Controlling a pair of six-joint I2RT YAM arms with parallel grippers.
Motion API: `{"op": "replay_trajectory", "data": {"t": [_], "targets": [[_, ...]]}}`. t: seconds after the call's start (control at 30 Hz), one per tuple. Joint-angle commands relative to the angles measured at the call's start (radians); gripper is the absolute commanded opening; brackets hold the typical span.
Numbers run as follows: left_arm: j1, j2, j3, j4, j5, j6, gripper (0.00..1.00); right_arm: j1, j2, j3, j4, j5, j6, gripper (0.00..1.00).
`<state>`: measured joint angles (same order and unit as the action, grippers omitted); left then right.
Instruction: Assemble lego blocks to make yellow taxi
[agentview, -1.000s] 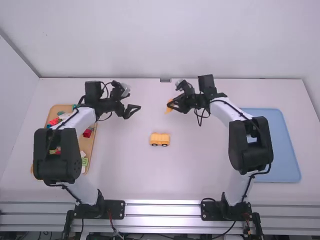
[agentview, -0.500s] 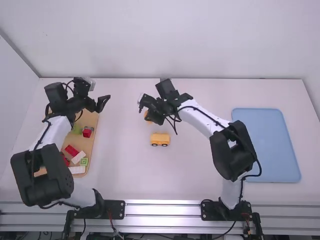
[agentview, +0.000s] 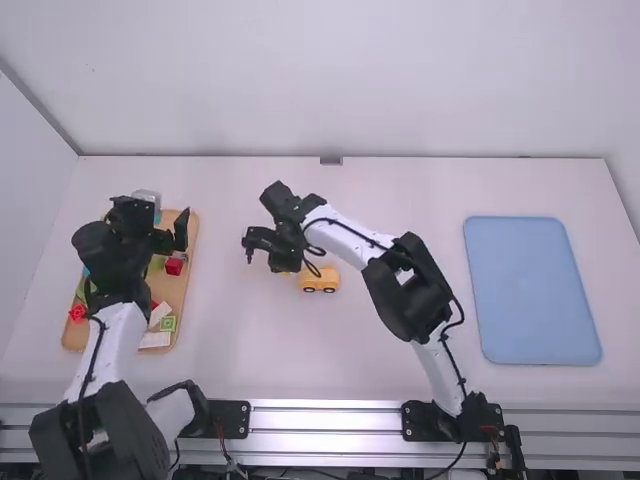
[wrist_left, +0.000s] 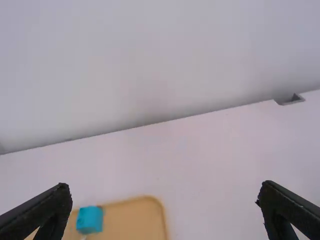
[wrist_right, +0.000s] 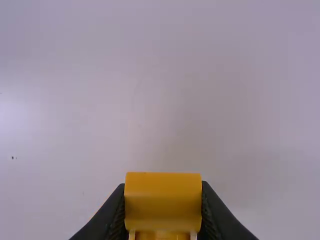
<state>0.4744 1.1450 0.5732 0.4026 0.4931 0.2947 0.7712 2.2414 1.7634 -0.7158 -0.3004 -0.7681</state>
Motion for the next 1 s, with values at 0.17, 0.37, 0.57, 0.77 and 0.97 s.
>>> {"op": "replay_trajectory", "data": {"t": [0.17, 0.37, 0.57, 0.77, 0.97], "targets": [[0.003, -0.018, -0.019, -0.005, -0.038, -0.022, 0.99, 0.077, 0.010, 0.023, -0.029, 0.141, -0.041, 0.00], [0.010, -0.018, -0.019, -0.009, -0.038, -0.024, 0.99, 0.086, 0.010, 0.023, -0.032, 0.137, -0.041, 0.00], [0.004, -0.018, -0.019, -0.009, -0.038, -0.037, 0.99, 0.087, 0.011, 0.011, -0.023, 0.137, -0.032, 0.00], [0.003, -0.018, -0.019, -0.017, -0.038, -0.037, 0.99, 0.089, 0.011, -0.047, 0.043, 0.152, -0.022, 0.00], [0.003, -0.018, -0.019, -0.028, -0.038, -0.037, 0.99, 0.091, 0.011, -0.050, 0.053, 0.137, -0.022, 0.00]]}}
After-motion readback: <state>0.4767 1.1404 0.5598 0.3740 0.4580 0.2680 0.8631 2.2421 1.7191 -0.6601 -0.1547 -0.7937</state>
